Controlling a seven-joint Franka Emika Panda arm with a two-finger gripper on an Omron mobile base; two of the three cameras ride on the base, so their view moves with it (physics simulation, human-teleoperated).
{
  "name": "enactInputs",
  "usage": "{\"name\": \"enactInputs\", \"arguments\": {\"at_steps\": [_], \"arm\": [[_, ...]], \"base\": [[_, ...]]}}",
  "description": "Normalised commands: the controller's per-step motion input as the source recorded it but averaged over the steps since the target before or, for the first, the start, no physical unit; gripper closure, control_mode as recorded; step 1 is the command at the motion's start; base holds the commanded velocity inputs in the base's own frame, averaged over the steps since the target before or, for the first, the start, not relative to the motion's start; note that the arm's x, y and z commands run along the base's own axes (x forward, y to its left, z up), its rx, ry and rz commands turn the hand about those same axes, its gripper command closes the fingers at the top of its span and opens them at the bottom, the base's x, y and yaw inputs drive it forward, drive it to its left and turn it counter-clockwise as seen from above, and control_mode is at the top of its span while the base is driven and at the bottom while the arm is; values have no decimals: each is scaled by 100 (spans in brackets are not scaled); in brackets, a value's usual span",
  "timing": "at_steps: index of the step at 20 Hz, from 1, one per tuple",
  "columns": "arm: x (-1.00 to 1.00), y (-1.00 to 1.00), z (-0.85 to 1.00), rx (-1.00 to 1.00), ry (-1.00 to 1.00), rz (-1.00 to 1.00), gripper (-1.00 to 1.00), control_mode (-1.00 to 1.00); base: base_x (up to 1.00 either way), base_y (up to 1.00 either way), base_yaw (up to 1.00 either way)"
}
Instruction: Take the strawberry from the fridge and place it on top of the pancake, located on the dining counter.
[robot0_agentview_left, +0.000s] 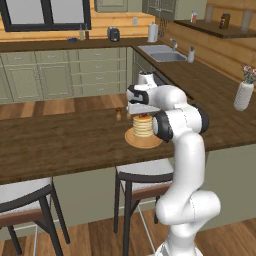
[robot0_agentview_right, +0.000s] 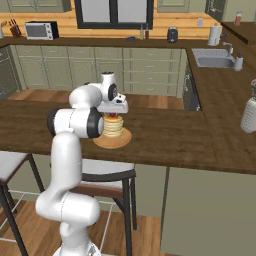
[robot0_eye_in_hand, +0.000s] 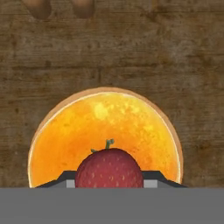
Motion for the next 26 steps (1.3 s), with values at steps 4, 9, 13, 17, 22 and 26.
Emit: {"name": "enactInputs", "arguments": {"at_steps": [4,9,13,17,22,26], "arm": [[-8,0,-12,0,4,0,100,-100],[-21,0,-8,0,4,-1,100,-100],[-23,0,-6,0,3,-2,100,-100],[-24,0,-4,0,2,-3,100,-100],[-26,0,-10,0,2,-3,100,-100],[-16,0,-12,0,3,-2,100,-100]], "base": [[0,0,0],[0,0,0],[0,0,0],[0,0,0],[0,0,0],[0,0,0]]}}
